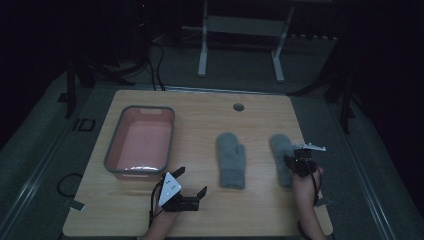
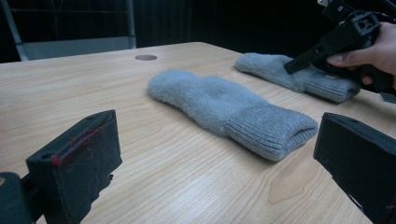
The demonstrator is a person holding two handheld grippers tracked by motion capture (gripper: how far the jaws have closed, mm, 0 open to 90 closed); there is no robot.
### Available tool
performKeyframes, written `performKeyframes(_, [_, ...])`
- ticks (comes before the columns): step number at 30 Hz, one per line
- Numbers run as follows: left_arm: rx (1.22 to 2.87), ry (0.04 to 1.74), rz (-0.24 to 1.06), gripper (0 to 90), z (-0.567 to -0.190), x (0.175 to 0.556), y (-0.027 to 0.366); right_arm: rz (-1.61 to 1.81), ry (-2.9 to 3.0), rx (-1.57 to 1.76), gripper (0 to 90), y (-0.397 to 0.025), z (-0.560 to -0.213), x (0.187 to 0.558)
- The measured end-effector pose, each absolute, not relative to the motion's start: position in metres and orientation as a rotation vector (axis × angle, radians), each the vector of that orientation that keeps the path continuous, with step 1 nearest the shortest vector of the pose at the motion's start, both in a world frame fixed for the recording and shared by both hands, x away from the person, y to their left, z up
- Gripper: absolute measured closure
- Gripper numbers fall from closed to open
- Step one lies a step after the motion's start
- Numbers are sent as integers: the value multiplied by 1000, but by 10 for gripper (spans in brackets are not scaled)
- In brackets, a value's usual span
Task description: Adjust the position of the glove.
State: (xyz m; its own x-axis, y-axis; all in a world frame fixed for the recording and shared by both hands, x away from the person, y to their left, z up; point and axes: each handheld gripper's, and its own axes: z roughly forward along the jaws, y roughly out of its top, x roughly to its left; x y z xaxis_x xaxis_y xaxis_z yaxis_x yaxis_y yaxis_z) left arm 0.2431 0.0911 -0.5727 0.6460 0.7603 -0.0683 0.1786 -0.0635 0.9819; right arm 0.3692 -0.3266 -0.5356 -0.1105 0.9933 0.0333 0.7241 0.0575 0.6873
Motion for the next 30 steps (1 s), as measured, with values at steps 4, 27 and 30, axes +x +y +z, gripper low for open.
performKeyframes(4, [1597,794,571,10,-573,243,91,835,1953,1673,559,-333,-526,369])
performKeyframes(27, [1601,796,571,10,-573,243,91,794,2031,1579,757,-337,-540,369])
performKeyframes(30, [1601,797,572,10,-573,243,91,760,1966,1603,814,-329,-538,365])
